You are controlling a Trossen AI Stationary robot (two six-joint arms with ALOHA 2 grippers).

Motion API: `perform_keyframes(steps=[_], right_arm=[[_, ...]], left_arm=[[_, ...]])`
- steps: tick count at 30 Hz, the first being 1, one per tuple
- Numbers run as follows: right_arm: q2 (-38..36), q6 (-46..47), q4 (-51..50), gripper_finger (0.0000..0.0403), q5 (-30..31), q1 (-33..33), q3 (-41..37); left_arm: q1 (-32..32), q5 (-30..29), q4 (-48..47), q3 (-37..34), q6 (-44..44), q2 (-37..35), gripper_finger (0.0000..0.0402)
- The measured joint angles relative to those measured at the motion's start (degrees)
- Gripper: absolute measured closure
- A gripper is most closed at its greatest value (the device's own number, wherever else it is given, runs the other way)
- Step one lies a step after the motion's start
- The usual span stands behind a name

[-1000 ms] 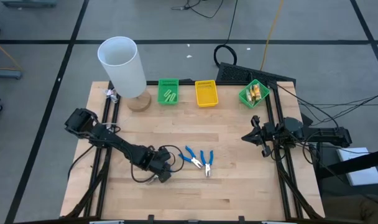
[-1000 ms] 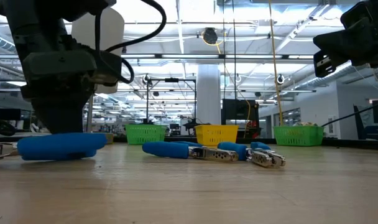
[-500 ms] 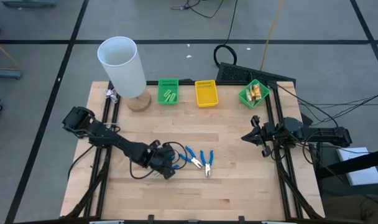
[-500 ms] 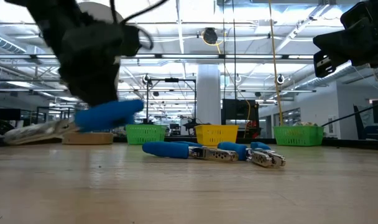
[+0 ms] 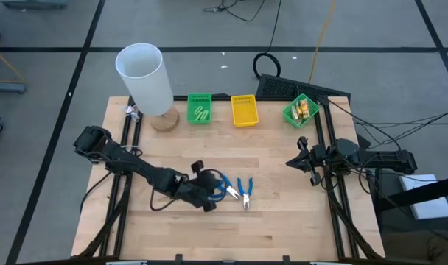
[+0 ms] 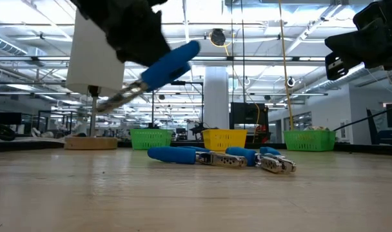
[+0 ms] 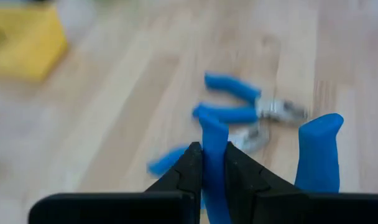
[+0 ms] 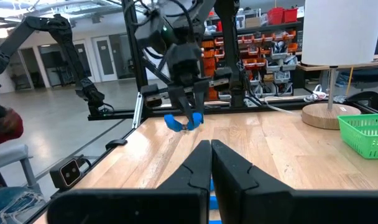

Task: Pick & Place School Supplies
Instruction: Put the blue puncher into the yellow bin

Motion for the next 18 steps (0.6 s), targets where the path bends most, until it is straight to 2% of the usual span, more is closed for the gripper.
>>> perform_keyframes(steps=[5,8,11,18], right_arm=[[0.0,0.0,0.02,0.0399,0.0,0.01,0.02],[0.0,0.0,0.03,0.0399,0.0,0.01,0.0],[0.0,0.0,0.04,0.0399,0.0,0.01,0.02],[0.0,0.0,0.04,0.0399,0.0,0.01,0.02]], left_arm=[[0.43,-2.18,19.14,-4.27,14.7,0.0,0.0362],[1.54,2.14,28.79,-6.27,23.59,0.0,0.0362],[3.08,7.73,33.72,-6.77,27.68,0.0,0.0362],[6.65,14.44,39.44,-6.84,32.83,0.0,0.0362]])
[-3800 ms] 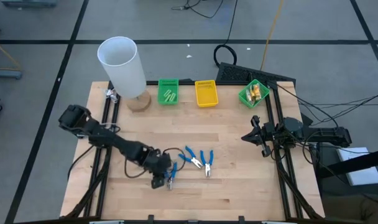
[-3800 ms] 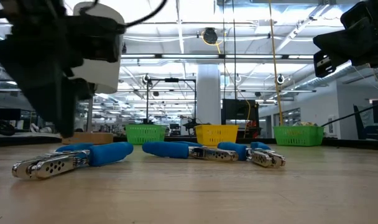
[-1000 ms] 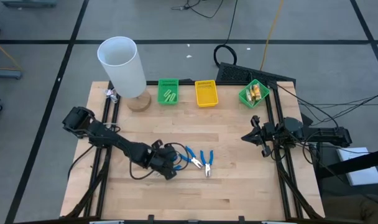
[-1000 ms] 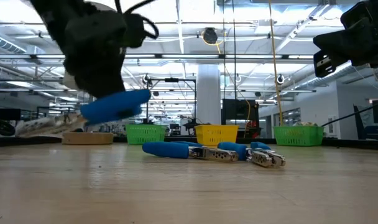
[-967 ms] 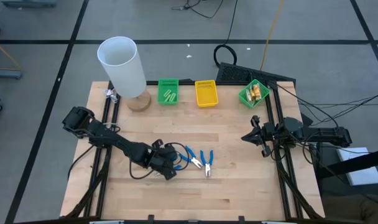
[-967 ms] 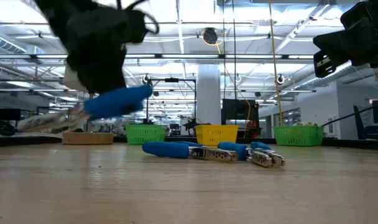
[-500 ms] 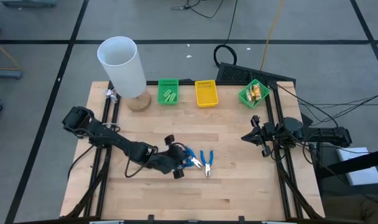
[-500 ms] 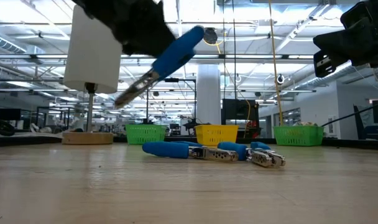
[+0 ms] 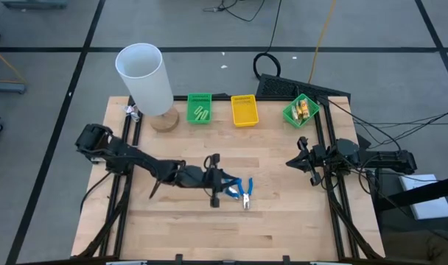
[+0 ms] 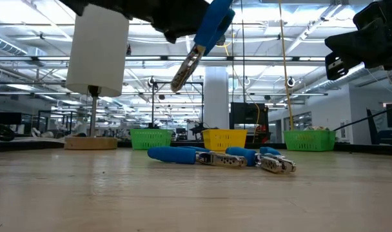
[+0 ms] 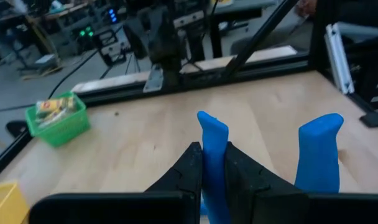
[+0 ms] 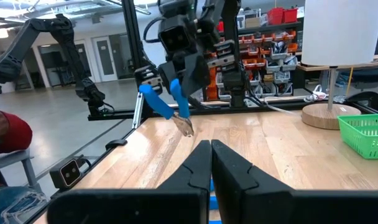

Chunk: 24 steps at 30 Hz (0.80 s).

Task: Pick & Place School Supplies
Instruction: Put the blue puncher into the yellow bin

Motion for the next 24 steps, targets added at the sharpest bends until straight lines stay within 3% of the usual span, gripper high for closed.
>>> perform_keyframes(steps=[3,11,19,24], right_arm=[[0.0,0.02,0.0,0.0399,0.0,-0.01,0.0],[0.0,0.0,0.0,0.0399,0.0,-0.02,-0.01],[0.0,0.0,0.02,0.0399,0.0,0.0,-0.02],[-0.02,0.02,0.02,0.0399,0.0,-0.02,0.0]], left_arm=[[2.2,3.99,0.94,0.0,0.68,0.0,0.0362],[6.51,4.97,-1.26,0.0,1.4,0.0,0.0362],[12.33,11.15,-0.79,0.0,2.6,-0.02,0.0362],[17.78,19.02,0.94,0.0,2.3,-0.92,0.0362]])
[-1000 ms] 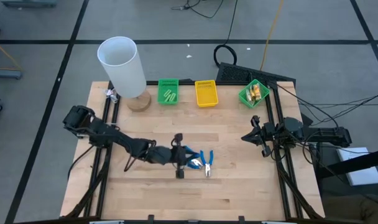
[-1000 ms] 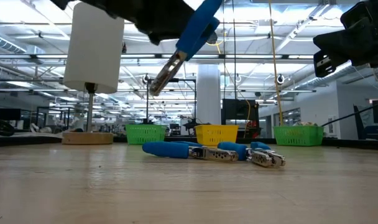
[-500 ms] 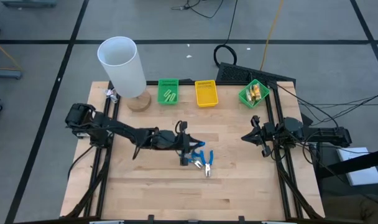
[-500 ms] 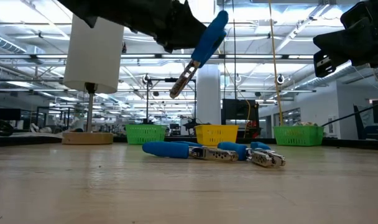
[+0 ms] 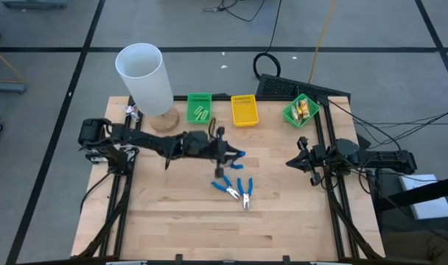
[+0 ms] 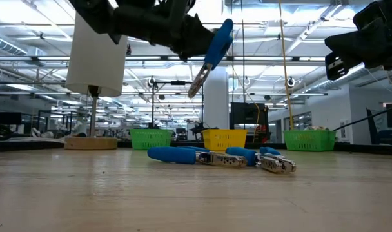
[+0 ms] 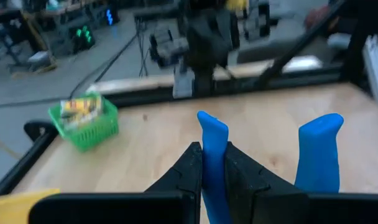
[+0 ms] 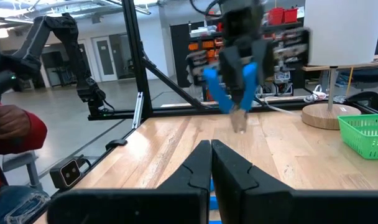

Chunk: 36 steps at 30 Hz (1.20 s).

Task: Pick & Place School Supplies
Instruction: Put the blue puncher into the yellow bin

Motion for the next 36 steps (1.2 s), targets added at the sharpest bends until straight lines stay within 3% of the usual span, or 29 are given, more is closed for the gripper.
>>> perform_keyframes(steps=[5,10,16,22,31,36], right_arm=[[0.02,0.0,0.02,0.0399,0.0,0.01,-0.01],[0.0,-0.2,0.04,0.0399,0.27,0.02,-0.01],[2.13,3.44,4.95,0.0399,9.48,0.04,-0.24],[10.64,6.4,16.32,0.0399,10.57,0.24,-0.24],[29.82,7.36,37.28,0.0399,12.41,3.91,-0.21],[40.41,1.9,39.02,0.0399,17.91,6.06,2.01]], left_arm=[[4.96,9.04,4.1,0.0,-1.11,0.07,0.0362],[6.96,11.78,5.74,0.0,-1.11,0.26,0.0362],[6.56,14.08,7.79,0.0,-1.25,0.26,0.0362],[4.9,14.13,8.07,0.0,-1.25,0.26,0.0362],[1.06,11.86,10.01,0.0,-1.21,0.26,0.0362],[0.46,10.5,12.42,0.0,-0.81,0.26,0.0362]])
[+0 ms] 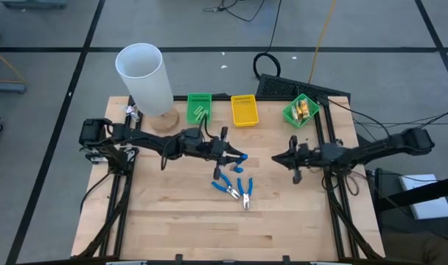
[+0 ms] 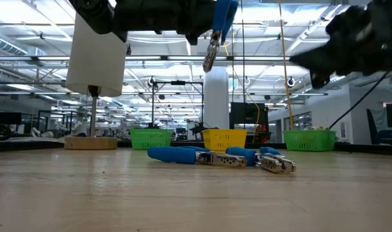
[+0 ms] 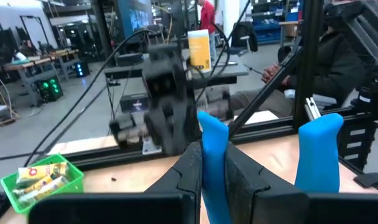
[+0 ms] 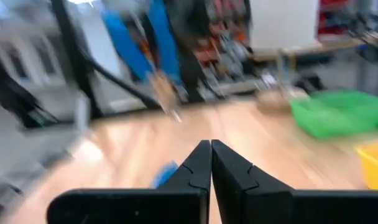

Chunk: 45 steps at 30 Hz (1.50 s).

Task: Pick & Place School Supplies
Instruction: Put the blue puncher into the yellow bin

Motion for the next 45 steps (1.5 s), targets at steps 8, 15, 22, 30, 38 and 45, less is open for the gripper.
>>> perform_keyframes(steps=[8,15,22,30,38,45], right_arm=[[16.1,-1.58,6.46,0.038,6.17,0.72,5.74],[30.25,-5.21,17.67,0.0249,4.65,0.74,11.22],[42.15,-7.72,18.47,0.0142,4.77,-0.23,20.93],[49.38,-9.43,18.91,0.0126,4.66,-1.96,29.05],[49.16,-8.83,20.67,0.0165,4.48,-2.02,29.51],[49.14,-8.92,20.61,0.0247,4.41,-2.02,29.51]], left_arm=[[1.82,-1.21,2.42,0.0,-0.43,0.0,0.0362],[3.47,-1.07,3.43,0.0,-0.48,0.0,0.0362],[4.09,-1.18,3.28,0.0,-0.47,0.01,0.0362],[4.26,-3.02,2.68,0.0,0.28,0.02,0.0364],[4.42,-3.1,1.81,0.0,-0.18,0.02,0.0359],[4.42,-3.19,2.04,0.0,-0.28,0.02,0.0363]])
